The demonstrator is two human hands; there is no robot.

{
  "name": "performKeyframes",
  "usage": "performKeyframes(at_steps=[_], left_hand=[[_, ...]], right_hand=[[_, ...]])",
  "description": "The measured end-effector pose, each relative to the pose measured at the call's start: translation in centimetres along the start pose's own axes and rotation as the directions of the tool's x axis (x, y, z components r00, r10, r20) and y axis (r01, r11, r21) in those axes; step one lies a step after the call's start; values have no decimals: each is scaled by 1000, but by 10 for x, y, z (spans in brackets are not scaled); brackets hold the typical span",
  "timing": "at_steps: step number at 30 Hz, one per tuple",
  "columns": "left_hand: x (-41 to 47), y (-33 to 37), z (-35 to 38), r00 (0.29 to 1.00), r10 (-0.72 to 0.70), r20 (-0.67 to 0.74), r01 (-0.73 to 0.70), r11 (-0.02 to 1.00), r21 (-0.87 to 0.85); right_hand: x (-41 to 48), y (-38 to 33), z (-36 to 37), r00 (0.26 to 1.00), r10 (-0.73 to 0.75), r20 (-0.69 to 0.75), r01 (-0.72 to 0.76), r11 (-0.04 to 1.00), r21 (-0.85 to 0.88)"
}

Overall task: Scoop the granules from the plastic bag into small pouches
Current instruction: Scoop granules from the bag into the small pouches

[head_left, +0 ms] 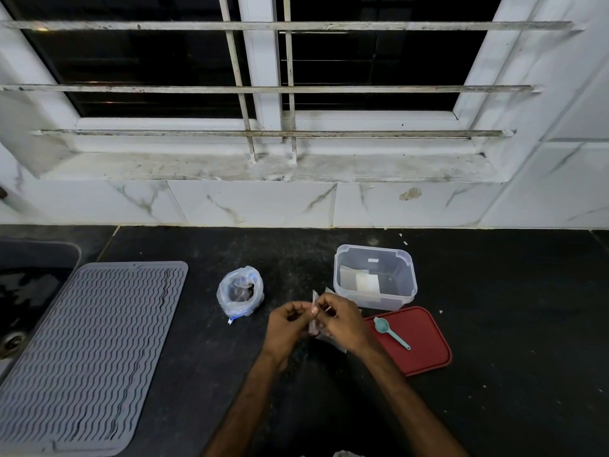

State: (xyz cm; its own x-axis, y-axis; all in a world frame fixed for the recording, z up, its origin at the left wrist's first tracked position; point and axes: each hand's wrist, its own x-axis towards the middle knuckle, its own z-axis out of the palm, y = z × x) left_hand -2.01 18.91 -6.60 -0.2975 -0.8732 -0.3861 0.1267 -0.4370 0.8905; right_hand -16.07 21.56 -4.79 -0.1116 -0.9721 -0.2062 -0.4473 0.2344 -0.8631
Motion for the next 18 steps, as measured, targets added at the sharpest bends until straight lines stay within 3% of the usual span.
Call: performKeyframes(at_steps=[5, 10, 15, 18], left_hand=[[4, 0, -13, 996, -76, 48, 72, 993, 92], [5, -1, -21, 998, -53, -19, 55, 987, 154], [6, -2, -19, 964, 151, -217, -15, 850, 526], [3, 4, -11, 926, 319, -201, -111, 740, 664]], right_hand=[[-5, 4, 3, 995, -19, 102, 33, 991, -132], [-5, -2, 3, 995, -35, 92, 51, 983, -176], [1, -7, -3, 993, -49, -103, 3, 916, -402], [2, -10, -4, 989, -36, -143, -37, 880, -474]])
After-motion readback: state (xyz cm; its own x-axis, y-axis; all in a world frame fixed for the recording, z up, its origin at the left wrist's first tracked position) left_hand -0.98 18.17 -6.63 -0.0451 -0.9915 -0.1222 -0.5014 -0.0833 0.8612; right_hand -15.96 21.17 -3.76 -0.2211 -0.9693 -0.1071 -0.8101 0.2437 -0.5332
